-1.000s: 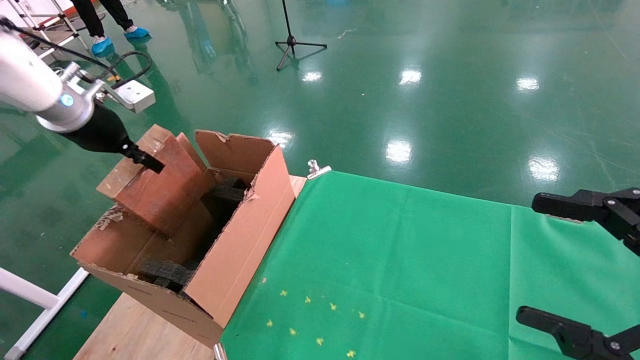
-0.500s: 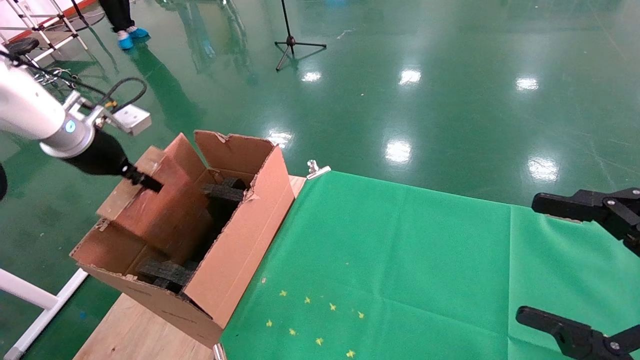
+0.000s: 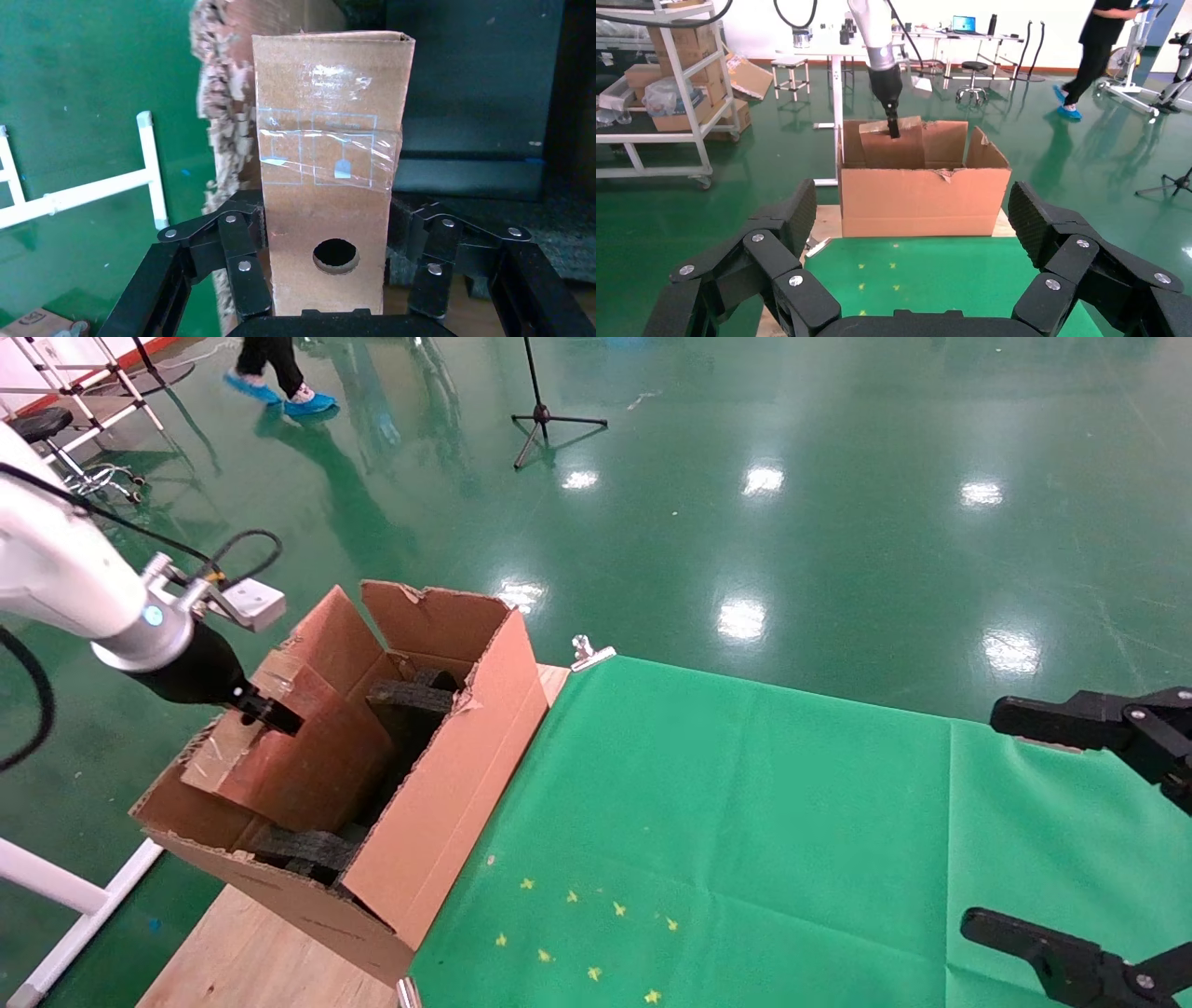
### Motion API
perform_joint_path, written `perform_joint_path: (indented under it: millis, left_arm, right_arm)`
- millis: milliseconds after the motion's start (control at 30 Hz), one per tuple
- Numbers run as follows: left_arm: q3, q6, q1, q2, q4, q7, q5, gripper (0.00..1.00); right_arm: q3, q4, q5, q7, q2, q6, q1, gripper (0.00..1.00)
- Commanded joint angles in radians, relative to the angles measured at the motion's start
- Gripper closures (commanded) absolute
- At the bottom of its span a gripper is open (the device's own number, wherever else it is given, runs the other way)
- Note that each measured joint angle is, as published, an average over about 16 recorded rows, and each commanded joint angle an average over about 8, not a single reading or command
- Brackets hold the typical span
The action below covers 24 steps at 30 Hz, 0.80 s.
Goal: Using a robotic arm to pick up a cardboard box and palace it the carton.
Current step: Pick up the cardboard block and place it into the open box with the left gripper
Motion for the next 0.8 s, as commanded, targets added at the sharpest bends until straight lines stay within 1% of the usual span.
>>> perform_joint_path:
  millis: [33,433,467,700,733,800]
  left_arm:
    - [0.000,-0.015,0.020,0.007,-0.001,-0.011,0.000,1.00]
    - [-0.007,-0.068,0.103,0.004,-0.001,-0.062,-0.010,1.00]
    - [-0.009,-0.071,0.107,0.003,-0.003,-0.062,-0.012,0.97]
    - [-0.016,-0.086,0.123,-0.002,-0.011,-0.060,-0.022,0.10]
    - [-0.016,-0.088,0.124,-0.002,-0.011,-0.059,-0.023,0.00]
    - [-0.017,-0.091,0.126,-0.002,-0.012,-0.058,-0.023,0.00]
  right_arm:
    - [0.000,0.000,0.000,0.000,0.000,0.000,0.000,0.00]
    - [0.000,0.000,0.000,0.000,0.000,0.000,0.000,0.00]
    - [0.000,0.000,0.000,0.000,0.000,0.000,0.000,0.00]
    - [0.000,0.000,0.000,0.000,0.000,0.000,0.000,0.00]
    - [0.000,0.000,0.000,0.000,0.000,0.000,0.000,0.00]
    - [0.000,0.000,0.000,0.000,0.000,0.000,0.000,0.00]
